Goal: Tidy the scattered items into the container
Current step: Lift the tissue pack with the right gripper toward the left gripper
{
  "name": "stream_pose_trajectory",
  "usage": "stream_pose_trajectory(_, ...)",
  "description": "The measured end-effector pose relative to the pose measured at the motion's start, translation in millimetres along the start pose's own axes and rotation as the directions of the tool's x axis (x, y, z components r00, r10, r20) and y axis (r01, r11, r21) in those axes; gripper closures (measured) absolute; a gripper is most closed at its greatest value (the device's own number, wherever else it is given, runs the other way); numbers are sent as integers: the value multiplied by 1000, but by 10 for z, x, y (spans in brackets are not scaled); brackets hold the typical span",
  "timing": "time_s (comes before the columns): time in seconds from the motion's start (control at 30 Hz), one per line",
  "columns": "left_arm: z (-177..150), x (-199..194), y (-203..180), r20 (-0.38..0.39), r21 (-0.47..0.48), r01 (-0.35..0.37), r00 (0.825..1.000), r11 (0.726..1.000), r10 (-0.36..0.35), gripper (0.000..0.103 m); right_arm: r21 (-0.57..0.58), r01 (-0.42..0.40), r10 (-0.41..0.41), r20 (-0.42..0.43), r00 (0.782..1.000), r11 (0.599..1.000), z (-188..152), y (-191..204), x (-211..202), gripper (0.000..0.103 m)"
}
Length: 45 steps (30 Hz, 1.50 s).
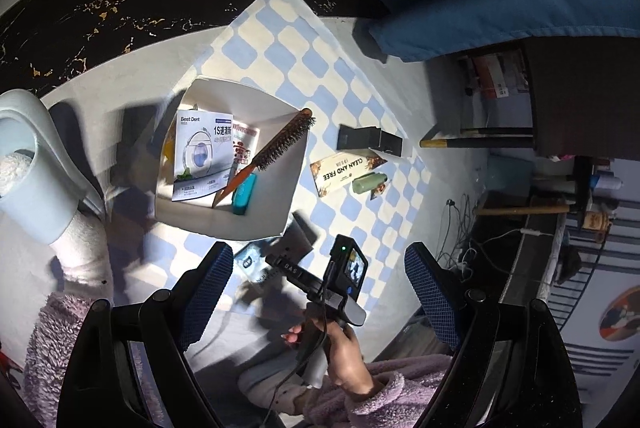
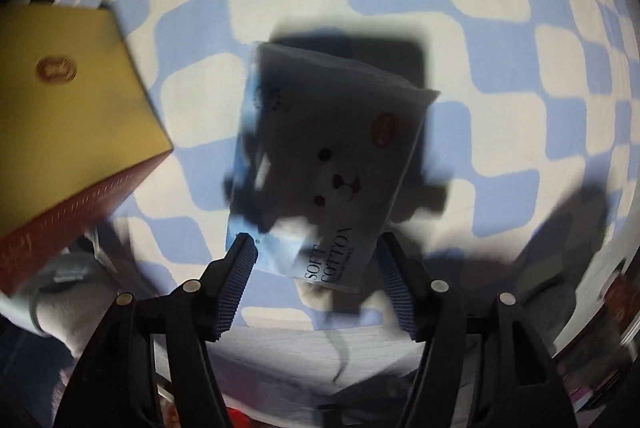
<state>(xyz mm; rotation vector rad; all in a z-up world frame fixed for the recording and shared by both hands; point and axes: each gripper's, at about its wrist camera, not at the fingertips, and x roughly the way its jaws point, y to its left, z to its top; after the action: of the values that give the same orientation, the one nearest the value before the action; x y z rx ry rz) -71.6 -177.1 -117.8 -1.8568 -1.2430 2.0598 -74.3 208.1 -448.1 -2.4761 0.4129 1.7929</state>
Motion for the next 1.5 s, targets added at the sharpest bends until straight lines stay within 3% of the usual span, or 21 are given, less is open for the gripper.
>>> stream_pose_trajectory(0.1,17,-67,46,5,0,3,1000,1000,-3,16,79,-78,72,75,995,994,59,-19,-53,38)
stream_pose_trajectory(0.17,13,-101,73,7,-1,8,1000,1000,-8,16,67,-94,88,88,992,993,96,79,-39,36)
stream_pose_trajectory(0.3,11,-146,132,6,1,13,1000,1000,-13,16,-49,-7,10,57,998,999,153,345,138,31)
stream_pose_trajectory(0.37,11,-157,160,1,0,14,1000,1000,-14,16,-66,10,-5,73,997,998,135,437,179,19)
stream_pose_trajectory(0.5,41,-211,196,-2,-7,20,1000,1000,-20,16,-102,98,-87,104,991,990,83,566,195,20)
stream_pose_trajectory(0.63,70,-249,186,10,-7,39,999,999,-39,16,-24,156,-144,271,952,987,50,471,-8,20)
stream_pose_trajectory(0.7,55,-230,157,12,5,43,999,999,-43,16,-27,162,-152,225,962,986,119,430,90,20)
stream_pose_trajectory(0.77,34,-207,161,2,17,40,999,999,-40,16,4,116,-116,151,982,993,175,364,217,18)
stream_pose_trajectory(0.83,25,-176,178,-13,16,35,999,999,-35,16,45,81,-87,159,984,996,187,334,234,17)
stream_pose_trajectory(1.03,54,-129,269,-21,-14,9,1000,1000,-10,16,-35,215,-210,122,970,976,264,596,410,6)
stream_pose_trajectory(1.17,76,-109,324,-27,-31,-6,1000,1000,6,16,101,84,-91,67,994,991,304,386,485,1)
stream_pose_trajectory(1.3,76,-158,327,25,-5,-1,1000,1000,1,16,85,90,-94,49,994,992,329,439,526,2)
stream_pose_trajectory(1.4,22,-205,327,85,10,2,996,1000,-3,16,-30,94,-93,18,996,995,323,520,545,7)
stream_pose_trajectory(1.47,-38,-187,256,111,57,-9,994,998,3,16,-81,85,-83,26,996,993,286,522,480,28)
stream_pose_trajectory(1.5,-75,-158,178,118,108,-31,993,994,18,16,-101,85,-83,29,996,991,263,519,432,33)
